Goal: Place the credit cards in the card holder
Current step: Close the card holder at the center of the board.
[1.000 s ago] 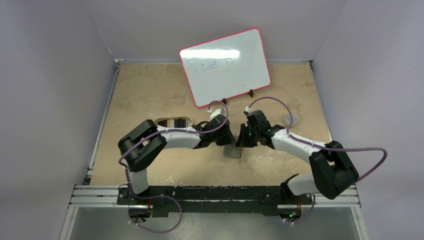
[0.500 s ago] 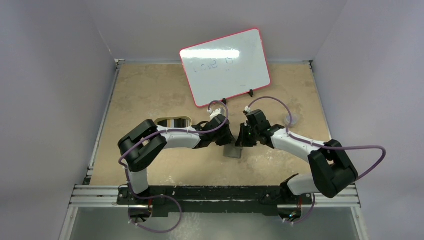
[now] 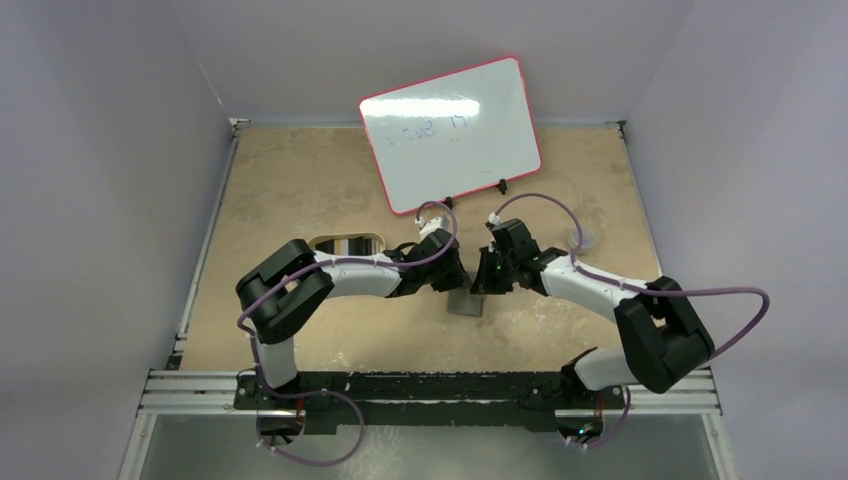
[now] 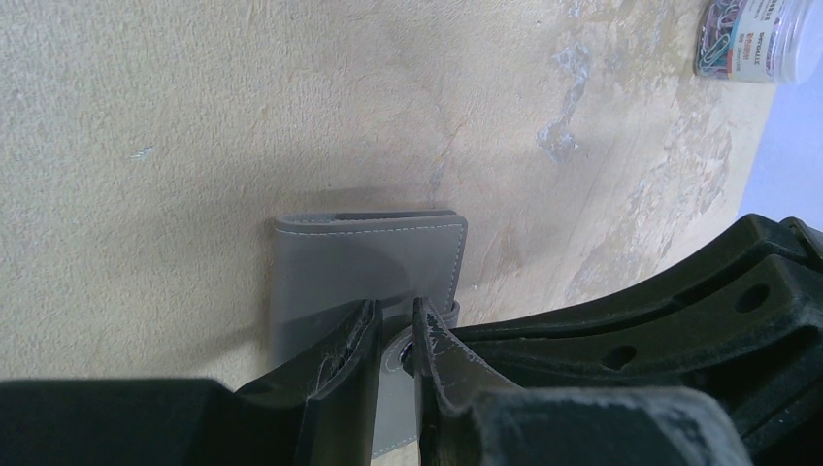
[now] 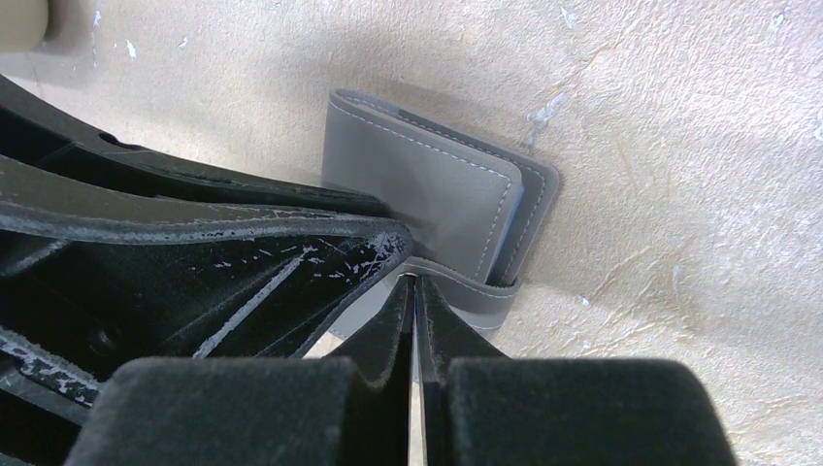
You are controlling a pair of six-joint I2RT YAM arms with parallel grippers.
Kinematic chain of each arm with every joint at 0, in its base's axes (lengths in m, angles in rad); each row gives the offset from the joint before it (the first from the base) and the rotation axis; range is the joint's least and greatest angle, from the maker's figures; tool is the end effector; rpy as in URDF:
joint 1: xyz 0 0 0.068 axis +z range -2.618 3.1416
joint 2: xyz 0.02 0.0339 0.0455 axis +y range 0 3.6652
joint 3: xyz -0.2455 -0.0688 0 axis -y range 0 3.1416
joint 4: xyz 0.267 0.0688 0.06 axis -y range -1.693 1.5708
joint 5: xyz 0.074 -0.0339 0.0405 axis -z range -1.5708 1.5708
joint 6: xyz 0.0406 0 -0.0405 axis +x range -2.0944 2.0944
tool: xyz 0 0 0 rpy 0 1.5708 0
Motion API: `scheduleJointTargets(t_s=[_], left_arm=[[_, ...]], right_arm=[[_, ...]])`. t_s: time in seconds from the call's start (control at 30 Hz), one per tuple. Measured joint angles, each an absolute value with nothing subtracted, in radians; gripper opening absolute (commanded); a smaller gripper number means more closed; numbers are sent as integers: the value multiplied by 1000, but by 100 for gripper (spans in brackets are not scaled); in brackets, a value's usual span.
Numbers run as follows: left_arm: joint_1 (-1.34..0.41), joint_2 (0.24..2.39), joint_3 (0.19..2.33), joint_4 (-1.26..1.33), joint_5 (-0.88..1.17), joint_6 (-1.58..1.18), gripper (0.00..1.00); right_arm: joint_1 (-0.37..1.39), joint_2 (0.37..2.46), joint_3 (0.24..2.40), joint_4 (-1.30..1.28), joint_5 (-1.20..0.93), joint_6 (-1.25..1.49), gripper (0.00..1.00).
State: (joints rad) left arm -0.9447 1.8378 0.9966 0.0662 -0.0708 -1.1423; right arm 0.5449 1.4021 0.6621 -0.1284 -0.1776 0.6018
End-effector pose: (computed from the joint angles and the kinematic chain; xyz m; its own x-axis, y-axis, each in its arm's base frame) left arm 0.2304 -0.3138 0.1111 -0.8786 -0.3333 -0.3419 -0.0494 0.7756 -0.6293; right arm 0.2443 0.1565 0.1328 -0.8822 0.1169 -0.4562 -0.1315 0.8691 0.4769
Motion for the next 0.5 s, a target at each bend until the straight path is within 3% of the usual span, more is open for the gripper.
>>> scheduleJointTargets(t_s=[0.5], left_arm=[[-945, 1838, 992, 71, -74, -1153, 18]], right_arm=[[544, 1534, 797, -279, -171, 607, 1]])
